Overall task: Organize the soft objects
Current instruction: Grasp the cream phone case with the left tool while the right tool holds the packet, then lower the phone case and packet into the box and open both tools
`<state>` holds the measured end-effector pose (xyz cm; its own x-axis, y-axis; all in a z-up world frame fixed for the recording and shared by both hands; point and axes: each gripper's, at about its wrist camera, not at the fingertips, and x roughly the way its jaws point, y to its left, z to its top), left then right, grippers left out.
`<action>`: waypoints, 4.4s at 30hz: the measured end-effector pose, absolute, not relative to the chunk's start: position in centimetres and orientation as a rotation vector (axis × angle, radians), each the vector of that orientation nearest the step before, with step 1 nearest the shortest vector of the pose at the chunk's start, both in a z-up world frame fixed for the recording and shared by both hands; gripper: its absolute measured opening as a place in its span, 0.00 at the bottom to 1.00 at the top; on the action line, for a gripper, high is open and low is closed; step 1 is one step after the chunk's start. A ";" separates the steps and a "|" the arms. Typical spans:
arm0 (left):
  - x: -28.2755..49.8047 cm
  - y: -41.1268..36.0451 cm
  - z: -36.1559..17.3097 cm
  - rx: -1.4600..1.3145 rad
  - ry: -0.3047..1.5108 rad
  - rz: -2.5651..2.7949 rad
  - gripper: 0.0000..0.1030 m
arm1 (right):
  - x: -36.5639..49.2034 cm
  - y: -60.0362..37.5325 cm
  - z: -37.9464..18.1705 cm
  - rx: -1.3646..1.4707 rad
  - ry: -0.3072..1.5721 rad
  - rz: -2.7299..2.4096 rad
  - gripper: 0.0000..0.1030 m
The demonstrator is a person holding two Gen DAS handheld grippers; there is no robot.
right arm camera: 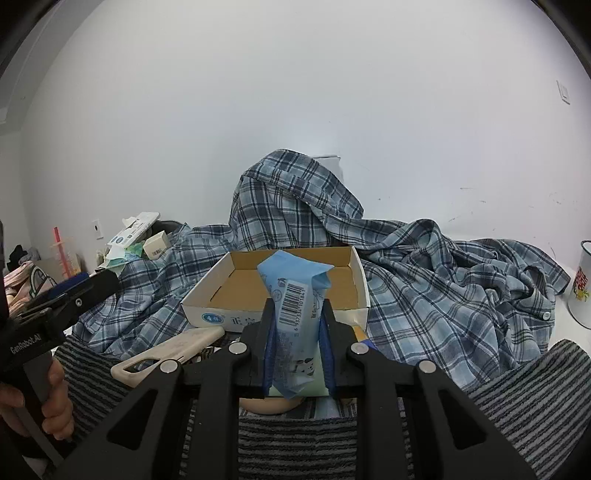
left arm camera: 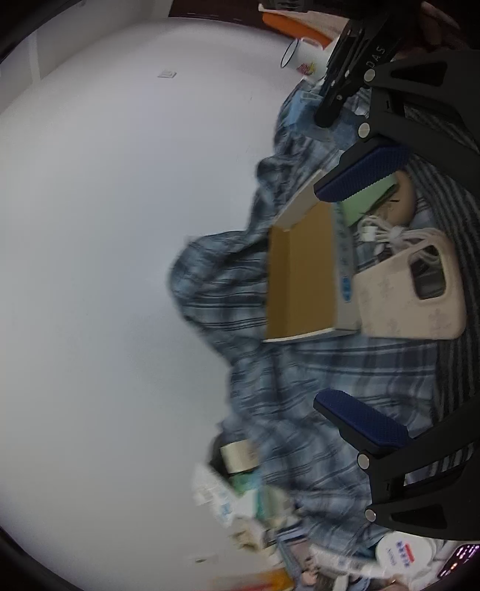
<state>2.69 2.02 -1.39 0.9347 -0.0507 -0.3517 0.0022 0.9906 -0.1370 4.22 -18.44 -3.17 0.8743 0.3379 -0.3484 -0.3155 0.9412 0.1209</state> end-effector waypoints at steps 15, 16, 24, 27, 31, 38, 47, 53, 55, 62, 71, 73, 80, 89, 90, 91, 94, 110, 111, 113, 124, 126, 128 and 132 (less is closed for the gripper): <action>11.1 5.2 -8.0 -0.447 0.937 -0.198 0.88 | 4.0 -17.4 -3.6 0.007 0.383 0.356 0.19; 11.3 4.8 -8.1 -0.434 0.954 -0.185 0.88 | 4.0 -17.5 -3.6 0.009 0.386 0.357 0.19; 12.3 2.5 -7.9 -0.324 1.015 -0.103 0.88 | 4.3 -17.5 -3.7 0.018 0.401 0.357 0.19; 12.8 2.4 -8.4 -0.331 1.043 -0.097 0.88 | 4.3 -17.5 -3.7 0.020 0.398 0.357 0.19; 13.1 2.1 -9.0 -0.304 1.070 -0.071 0.88 | 4.3 -17.5 -3.7 0.020 0.399 0.353 0.19; 12.2 1.4 -8.8 -0.246 0.993 -0.044 0.73 | 4.3 -17.6 -3.7 0.022 0.401 0.352 0.19; 7.0 -0.1 -4.9 -0.143 0.644 -0.080 0.73 | 4.1 -17.7 -3.7 0.020 0.388 0.356 0.19; 2.8 0.1 -2.4 -0.122 0.396 -0.125 0.73 | 3.9 -17.7 -3.7 0.020 0.384 0.355 0.19; 1.8 0.3 -1.9 -0.120 0.344 -0.127 0.73 | 3.9 -17.7 -3.7 0.020 0.384 0.358 0.19; 1.1 0.2 -1.5 -0.110 0.306 -0.124 0.73 | 3.3 -17.3 -3.4 -0.010 0.356 0.360 0.19; -0.2 -1.1 -0.2 -0.063 0.258 -0.105 0.73 | 2.9 -17.2 -3.2 -0.007 0.345 0.352 0.19; -0.3 -1.6 0.8 -0.049 0.240 -0.113 0.73 | 2.9 -17.3 -2.6 -0.001 0.349 0.355 0.19; 2.4 -3.1 6.0 -0.002 0.144 -0.113 0.73 | 3.4 -18.1 3.2 -0.009 0.242 0.359 0.19; 10.4 -2.2 10.9 -0.030 0.109 -0.049 0.73 | 9.5 -18.2 10.7 -0.013 0.119 0.293 0.19; 10.9 -2.0 10.9 -0.028 0.100 -0.042 0.73 | 10.4 -18.1 11.0 -0.014 0.116 0.289 0.19; 11.3 -1.8 10.8 -0.031 0.094 -0.038 0.73 | 11.3 -18.0 11.1 -0.009 0.116 0.287 0.19; 12.4 -1.2 10.2 -0.047 0.100 -0.046 0.73 | 13.1 -17.9 10.8 0.008 0.104 0.288 0.19; 19.5 0.8 2.7 -0.107 0.415 -0.065 0.73 | 16.8 -16.5 5.0 -0.013 0.257 0.336 0.19; 20.0 0.8 2.0 -0.107 0.434 -0.058 0.73 | 17.3 -16.2 4.4 -0.020 0.284 0.340 0.19; 21.2 0.7 0.6 -0.087 0.481 -0.037 0.73 | 18.7 -16.1 2.9 -0.030 0.339 0.356 0.19; 25.0 1.1 -7.3 -0.032 0.755 -0.018 0.73 | 23.3 -15.5 -3.1 -0.011 0.594 0.383 0.19; 25.2 0.8 -7.6 -0.022 0.769 -0.022 0.73 | 23.7 -15.3 -3.5 -0.019 0.613 0.382 0.19; 25.2 0.7 -7.7 -0.022 0.770 -0.025 0.74 | 24.0 -15.3 -3.9 -0.021 0.631 0.381 0.19; 25.3 0.9 -7.6 -0.043 0.748 -0.026 0.86 | 24.3 -15.2 -4.4 -0.026 0.647 0.382 0.19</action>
